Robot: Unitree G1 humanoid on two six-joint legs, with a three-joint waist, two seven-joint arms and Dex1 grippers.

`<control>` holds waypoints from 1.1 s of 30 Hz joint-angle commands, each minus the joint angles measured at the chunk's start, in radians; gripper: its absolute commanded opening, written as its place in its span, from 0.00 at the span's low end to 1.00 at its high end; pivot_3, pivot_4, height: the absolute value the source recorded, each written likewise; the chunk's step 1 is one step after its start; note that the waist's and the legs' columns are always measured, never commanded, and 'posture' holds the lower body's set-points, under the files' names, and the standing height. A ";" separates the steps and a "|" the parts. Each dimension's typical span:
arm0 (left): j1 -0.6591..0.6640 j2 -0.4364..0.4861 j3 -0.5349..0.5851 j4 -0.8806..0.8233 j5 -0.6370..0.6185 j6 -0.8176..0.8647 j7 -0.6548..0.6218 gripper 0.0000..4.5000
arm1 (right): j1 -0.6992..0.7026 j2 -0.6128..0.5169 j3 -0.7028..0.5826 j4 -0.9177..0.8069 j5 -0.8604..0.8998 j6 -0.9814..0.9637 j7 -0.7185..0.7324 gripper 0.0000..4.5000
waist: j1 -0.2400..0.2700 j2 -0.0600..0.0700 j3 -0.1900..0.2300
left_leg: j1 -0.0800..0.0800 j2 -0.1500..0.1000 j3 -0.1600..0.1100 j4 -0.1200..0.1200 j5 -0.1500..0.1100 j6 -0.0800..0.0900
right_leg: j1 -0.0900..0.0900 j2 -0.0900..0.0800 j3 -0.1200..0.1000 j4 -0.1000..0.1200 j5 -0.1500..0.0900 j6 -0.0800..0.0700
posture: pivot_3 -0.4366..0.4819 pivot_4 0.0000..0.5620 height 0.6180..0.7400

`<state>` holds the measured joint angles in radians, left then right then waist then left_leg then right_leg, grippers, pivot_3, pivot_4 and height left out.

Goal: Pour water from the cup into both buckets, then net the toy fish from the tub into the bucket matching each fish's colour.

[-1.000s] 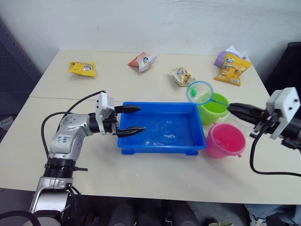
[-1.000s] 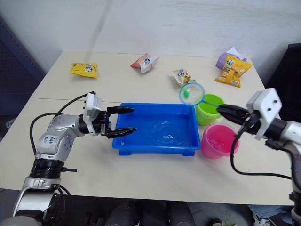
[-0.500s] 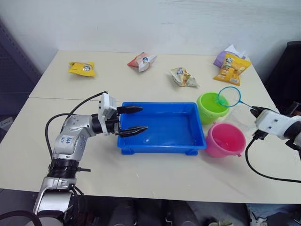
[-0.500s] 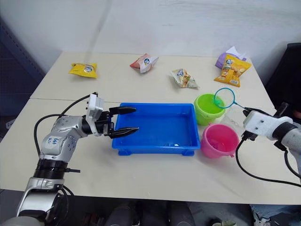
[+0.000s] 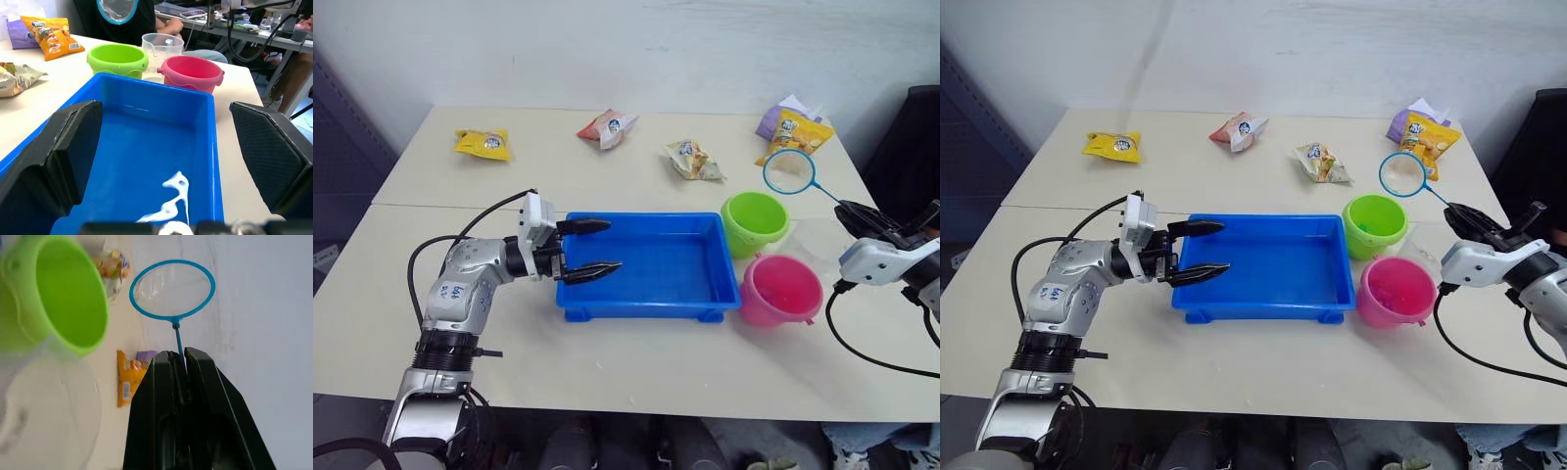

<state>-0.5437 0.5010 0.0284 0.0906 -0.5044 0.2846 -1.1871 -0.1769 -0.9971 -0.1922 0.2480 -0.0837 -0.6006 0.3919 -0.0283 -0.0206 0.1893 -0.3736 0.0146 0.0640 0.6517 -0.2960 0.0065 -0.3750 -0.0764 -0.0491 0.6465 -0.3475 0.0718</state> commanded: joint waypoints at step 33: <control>0.557 0.428 0.207 -0.351 -0.125 -0.053 -0.301 0.99 | 0.084 0.483 0.565 -0.185 0.310 0.418 0.696 0.00 | 0.001 0.001 -0.001 | 0.002 -0.001 -0.005 -0.004 -0.006 0.004 | 0.000 -0.005 -0.003 -0.002 -0.002 -0.005 | 0.48 0.27 0.98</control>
<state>0.0287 0.9118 0.2219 -0.2289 -0.6043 0.2216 -1.4870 -0.0989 -0.5251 0.3676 0.0569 0.2224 -0.1416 1.0576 -0.0273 -0.0193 0.1886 -0.3722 0.0140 0.0591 0.6478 -0.3019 0.0103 -0.3746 -0.0810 -0.0519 0.6445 -0.3495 0.0668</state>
